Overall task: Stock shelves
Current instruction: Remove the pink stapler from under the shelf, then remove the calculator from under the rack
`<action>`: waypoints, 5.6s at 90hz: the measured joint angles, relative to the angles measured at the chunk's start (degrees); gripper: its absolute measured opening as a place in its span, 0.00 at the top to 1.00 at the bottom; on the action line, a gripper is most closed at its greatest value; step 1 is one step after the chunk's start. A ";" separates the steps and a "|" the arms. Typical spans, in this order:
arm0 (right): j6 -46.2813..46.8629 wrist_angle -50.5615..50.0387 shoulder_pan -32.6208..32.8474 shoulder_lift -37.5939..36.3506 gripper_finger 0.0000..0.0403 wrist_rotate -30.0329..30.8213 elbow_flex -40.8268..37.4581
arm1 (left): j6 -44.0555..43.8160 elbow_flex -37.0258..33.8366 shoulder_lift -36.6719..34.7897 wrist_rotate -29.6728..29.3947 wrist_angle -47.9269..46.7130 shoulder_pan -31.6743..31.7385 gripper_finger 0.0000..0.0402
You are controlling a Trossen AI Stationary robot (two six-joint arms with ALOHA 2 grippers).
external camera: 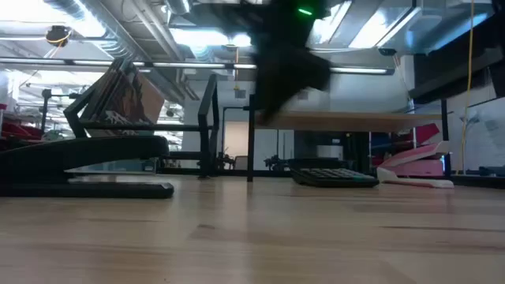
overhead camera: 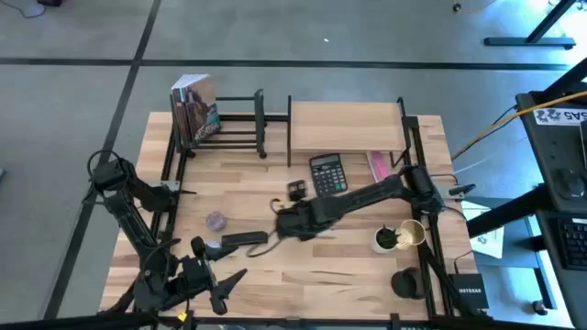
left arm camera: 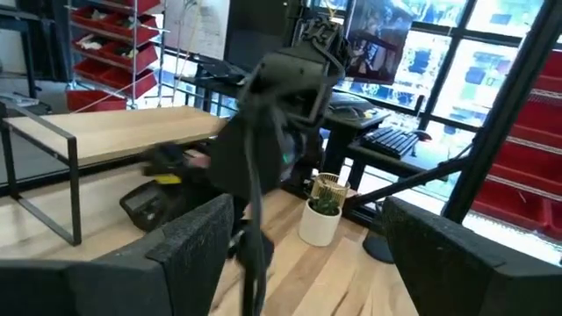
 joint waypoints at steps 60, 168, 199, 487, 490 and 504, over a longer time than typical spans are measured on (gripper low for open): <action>59.45 -6.62 -4.72 -53.42 0.42 -0.27 -54.00 | -1.62 0.00 0.00 -0.11 -3.17 2.79 0.31; 53.15 10.00 -27.82 -58.66 0.67 -8.80 -65.61 | -4.83 0.02 0.00 2.27 -7.38 2.67 0.31; 49.96 9.46 -27.80 -58.68 0.73 -15.43 -64.65 | -4.82 0.02 0.00 2.26 -7.37 2.69 0.31; 10.97 -19.62 11.49 0.77 0.51 8.00 14.92 | -3.37 0.02 0.02 -0.12 -3.43 -0.26 0.31; 15.03 -23.71 11.23 -0.12 0.51 10.44 14.24 | -4.52 0.02 0.02 -0.15 -4.57 -0.26 0.31; 30.57 -28.78 11.12 -9.39 0.51 16.57 0.74 | -8.00 0.00 0.02 -0.09 -8.72 -0.22 0.31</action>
